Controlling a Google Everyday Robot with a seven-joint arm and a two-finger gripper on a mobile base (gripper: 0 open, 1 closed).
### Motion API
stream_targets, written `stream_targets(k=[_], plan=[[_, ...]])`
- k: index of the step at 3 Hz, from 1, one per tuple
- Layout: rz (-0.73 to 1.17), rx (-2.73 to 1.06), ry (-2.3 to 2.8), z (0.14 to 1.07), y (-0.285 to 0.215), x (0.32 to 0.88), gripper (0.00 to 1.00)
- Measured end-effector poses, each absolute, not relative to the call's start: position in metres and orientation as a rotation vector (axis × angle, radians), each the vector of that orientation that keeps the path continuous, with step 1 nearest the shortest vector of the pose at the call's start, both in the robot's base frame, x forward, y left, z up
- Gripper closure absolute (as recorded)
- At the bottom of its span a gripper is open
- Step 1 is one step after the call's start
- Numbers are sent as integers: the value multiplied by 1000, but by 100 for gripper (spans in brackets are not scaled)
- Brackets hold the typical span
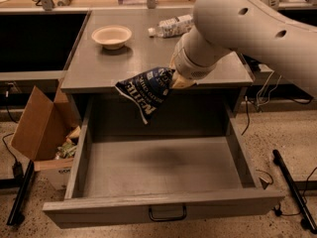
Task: Pick blue chip bag from top drawer and place on counter
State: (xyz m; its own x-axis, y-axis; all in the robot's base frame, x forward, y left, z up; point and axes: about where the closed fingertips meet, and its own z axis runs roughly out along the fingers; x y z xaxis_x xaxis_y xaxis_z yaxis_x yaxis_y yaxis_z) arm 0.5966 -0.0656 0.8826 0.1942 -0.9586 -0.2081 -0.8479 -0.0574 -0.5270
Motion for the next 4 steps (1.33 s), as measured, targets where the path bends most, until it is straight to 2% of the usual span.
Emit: stream_targets(k=[4], plan=[[-304,-1548,1798,934,-139,724,100]])
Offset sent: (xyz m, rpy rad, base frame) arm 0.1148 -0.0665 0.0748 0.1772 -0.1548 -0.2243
